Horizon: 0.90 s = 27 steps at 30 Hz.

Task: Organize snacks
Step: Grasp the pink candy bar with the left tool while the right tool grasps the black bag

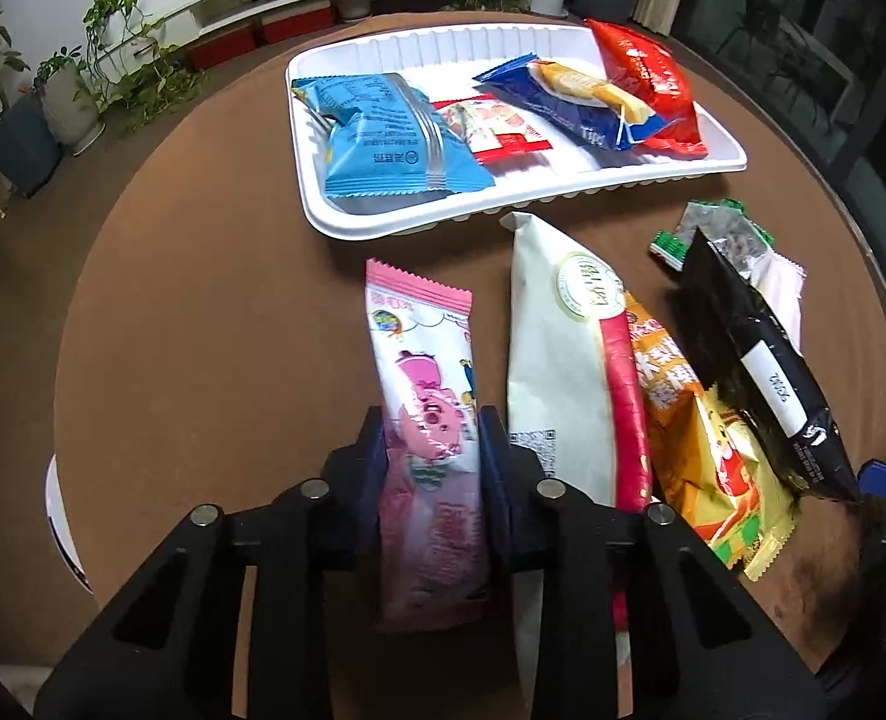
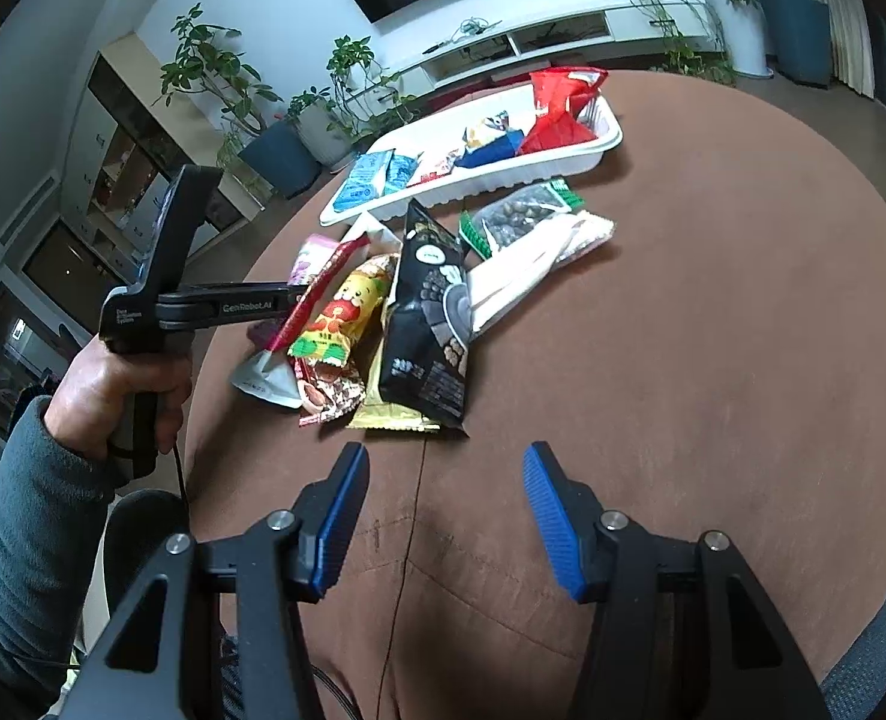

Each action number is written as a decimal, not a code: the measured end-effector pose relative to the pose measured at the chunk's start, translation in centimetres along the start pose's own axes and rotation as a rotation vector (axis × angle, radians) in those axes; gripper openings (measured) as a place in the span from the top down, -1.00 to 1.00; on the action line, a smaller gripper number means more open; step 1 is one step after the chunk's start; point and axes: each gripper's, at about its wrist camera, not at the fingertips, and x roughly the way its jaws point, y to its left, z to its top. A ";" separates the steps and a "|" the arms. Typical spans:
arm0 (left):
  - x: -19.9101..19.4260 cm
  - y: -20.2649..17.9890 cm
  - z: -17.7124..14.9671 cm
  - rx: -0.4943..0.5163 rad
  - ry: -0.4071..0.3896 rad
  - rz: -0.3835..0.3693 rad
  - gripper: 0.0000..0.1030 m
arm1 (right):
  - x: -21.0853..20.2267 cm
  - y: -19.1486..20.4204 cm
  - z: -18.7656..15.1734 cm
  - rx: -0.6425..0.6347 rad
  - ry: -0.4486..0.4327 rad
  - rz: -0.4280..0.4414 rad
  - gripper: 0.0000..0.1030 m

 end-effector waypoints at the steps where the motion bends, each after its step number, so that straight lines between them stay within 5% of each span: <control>1: -0.1 0.0 -0.2 -0.004 -0.004 -0.005 0.48 | -0.1 0.1 0.2 -0.005 -0.003 -0.003 -0.12; 17: -2.7 2.5 -5.4 -0.132 -0.065 -0.083 0.52 | 1.5 1.9 5.6 -0.096 -0.019 -0.061 -0.12; 27: -4.1 2.4 -7.9 -0.190 -0.101 -0.144 0.52 | 7.0 3.1 8.1 -0.152 0.105 -0.118 0.06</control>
